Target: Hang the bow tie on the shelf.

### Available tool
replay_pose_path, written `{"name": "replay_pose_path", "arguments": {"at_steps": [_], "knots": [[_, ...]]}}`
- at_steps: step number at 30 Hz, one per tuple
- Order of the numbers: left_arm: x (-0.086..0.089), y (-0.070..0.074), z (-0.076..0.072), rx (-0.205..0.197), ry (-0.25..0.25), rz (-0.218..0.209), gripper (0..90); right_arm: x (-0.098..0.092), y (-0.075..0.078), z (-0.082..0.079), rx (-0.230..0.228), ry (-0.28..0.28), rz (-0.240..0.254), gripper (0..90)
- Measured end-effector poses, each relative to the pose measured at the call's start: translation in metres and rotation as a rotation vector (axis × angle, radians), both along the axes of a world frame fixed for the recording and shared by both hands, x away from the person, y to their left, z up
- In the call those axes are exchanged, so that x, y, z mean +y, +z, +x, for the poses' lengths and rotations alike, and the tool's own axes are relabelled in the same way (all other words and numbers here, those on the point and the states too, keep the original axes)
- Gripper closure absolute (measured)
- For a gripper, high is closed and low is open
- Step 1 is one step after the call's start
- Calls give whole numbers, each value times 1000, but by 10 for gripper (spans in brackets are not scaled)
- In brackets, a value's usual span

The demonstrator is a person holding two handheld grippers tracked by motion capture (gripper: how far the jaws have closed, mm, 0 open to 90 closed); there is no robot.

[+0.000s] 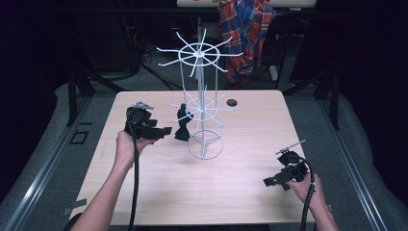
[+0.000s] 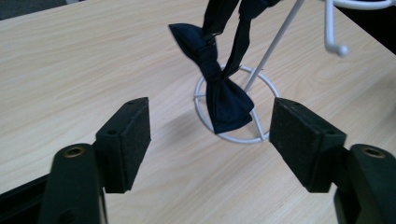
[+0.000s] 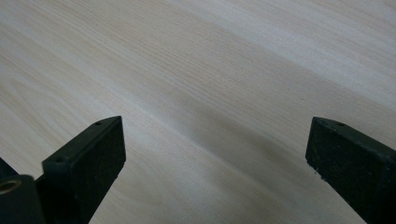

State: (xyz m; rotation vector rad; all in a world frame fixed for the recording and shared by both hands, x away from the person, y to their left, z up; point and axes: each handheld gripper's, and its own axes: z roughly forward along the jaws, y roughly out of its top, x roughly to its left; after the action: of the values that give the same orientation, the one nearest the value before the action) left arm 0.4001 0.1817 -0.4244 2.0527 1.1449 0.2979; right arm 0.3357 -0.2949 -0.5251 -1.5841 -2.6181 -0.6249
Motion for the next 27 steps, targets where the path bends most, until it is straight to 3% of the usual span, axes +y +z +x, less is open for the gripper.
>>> {"name": "replay_pose_path", "arguments": {"at_steps": [4,7,8,9,10,11,13,17,18,19,20,23,27], "knots": [[16,-1,-13,7,16,13,217,1,-2,-1,-10,-21,31,44],[26,-4,-20,15,30,20,195,0,0,0,6,8,-1,44],[30,-5,-22,18,36,20,185,3,-3,-2,-18,-34,29,44],[30,-5,-22,18,36,20,177,3,-3,-2,-18,-34,29,44],[36,-7,-27,24,46,22,174,-1,1,1,15,27,-17,44],[36,-7,-27,24,46,22,173,-1,1,1,15,27,-17,44],[42,-11,-32,32,56,29,165,1,-2,0,-1,-12,22,44],[52,-19,-41,57,73,49,158,2,-1,0,9,-3,13,44],[53,-21,-44,65,77,55,157,3,-3,-1,-8,-25,11,44],[54,-24,-45,75,76,67,153,1,-1,0,8,5,-6,44],[57,-29,-49,92,80,75,150,3,-3,-1,-9,-25,11,44],[59,-34,-53,105,86,79,144,1,-1,0,12,3,5,44],[64,-45,-59,135,100,83,108,4,-3,-1,-9,-29,14,44]]}}
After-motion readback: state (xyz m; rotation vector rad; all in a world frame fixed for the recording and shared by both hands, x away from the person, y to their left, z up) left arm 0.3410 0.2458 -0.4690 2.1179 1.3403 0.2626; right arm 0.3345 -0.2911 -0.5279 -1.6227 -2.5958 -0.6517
